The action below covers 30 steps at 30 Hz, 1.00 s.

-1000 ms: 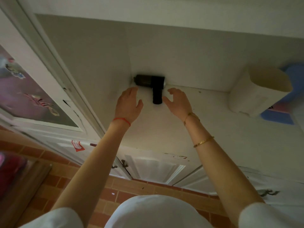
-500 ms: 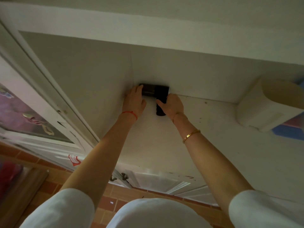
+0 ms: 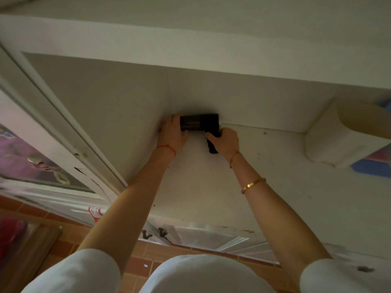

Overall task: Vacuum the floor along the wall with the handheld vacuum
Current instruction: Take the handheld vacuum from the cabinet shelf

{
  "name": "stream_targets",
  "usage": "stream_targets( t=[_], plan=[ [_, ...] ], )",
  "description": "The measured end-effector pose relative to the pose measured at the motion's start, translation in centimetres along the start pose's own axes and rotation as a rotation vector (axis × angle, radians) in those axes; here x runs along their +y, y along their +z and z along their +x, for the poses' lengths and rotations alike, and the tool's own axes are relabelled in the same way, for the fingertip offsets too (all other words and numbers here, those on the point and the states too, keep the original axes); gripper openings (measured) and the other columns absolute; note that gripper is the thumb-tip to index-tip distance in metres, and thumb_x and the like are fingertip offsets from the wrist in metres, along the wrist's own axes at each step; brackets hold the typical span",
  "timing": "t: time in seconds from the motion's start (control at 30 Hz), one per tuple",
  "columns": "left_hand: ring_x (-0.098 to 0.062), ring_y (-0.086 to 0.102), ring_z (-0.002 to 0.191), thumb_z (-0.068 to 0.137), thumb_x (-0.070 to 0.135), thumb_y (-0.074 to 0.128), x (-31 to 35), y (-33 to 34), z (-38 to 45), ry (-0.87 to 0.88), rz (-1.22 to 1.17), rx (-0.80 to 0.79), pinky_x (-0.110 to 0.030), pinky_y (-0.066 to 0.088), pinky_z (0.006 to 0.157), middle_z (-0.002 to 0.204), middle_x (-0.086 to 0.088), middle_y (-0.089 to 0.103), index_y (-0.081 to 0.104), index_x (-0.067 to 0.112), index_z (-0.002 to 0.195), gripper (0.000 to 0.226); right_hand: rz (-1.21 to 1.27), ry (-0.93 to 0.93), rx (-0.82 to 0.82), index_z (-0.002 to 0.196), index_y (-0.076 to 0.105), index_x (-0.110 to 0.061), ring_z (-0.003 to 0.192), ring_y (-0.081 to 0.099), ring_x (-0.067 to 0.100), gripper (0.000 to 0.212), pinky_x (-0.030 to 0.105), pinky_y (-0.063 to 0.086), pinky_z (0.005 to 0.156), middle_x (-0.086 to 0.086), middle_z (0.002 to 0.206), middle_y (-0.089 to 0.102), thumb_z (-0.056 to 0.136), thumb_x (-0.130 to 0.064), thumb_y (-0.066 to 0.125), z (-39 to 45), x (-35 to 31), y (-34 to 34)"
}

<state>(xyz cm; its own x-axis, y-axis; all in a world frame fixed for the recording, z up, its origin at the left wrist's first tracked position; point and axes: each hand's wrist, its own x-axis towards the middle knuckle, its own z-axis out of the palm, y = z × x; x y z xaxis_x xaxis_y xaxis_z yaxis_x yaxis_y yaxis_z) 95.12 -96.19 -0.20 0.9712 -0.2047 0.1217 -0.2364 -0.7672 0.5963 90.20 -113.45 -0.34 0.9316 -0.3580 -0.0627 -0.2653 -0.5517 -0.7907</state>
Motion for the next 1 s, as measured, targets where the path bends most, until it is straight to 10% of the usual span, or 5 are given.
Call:
stream_targets(
  t=[0.47, 0.63, 1.0],
  plan=[
    [-0.018, 0.059, 0.089, 0.086, 0.008, 0.074, 2.2, -2.1, -6.4, -0.042, -0.455, -0.011, -0.005, 0.045, 0.068, 0.122, -0.004, 0.056, 0.053, 0.008, 0.135, 0.053, 0.317, 0.092, -0.074, 0.102, 0.062, -0.008, 0.073, 0.063, 0.005, 0.025, 0.005, 0.046, 0.059, -0.005, 0.086, 0.066, 0.091, -0.03, 0.065, -10.3, 1.6, -4.4],
    [-0.003, 0.058, 0.078, 0.086, 0.004, 0.073, 3.1, -2.2, -9.0, -0.016, -0.54, -0.041, -0.001, 0.045, 0.07, 0.117, -0.001, 0.056, 0.053, 0.008, 0.133, 0.052, 0.786, 0.232, -0.181, 0.113, 0.06, -0.003, 0.077, 0.069, 0.02, 0.026, 0.029, 0.057, 0.071, 0.011, 0.097, 0.073, 0.089, -0.013, 0.065, -13.0, 2.0, -5.7],
    [-0.007, 0.067, 0.087, 0.085, 0.006, 0.074, 5.3, -2.2, -13.1, 0.073, -0.628, -0.17, -0.019, 0.053, 0.084, 0.123, -0.003, 0.059, 0.054, 0.016, 0.129, 0.05, 1.015, 0.297, -0.31, 0.107, 0.062, -0.004, 0.072, 0.059, 0.017, 0.018, 0.028, 0.05, 0.071, 0.007, 0.082, 0.061, 0.09, -0.009, 0.059, -18.5, 3.8, -7.9]
  ],
)
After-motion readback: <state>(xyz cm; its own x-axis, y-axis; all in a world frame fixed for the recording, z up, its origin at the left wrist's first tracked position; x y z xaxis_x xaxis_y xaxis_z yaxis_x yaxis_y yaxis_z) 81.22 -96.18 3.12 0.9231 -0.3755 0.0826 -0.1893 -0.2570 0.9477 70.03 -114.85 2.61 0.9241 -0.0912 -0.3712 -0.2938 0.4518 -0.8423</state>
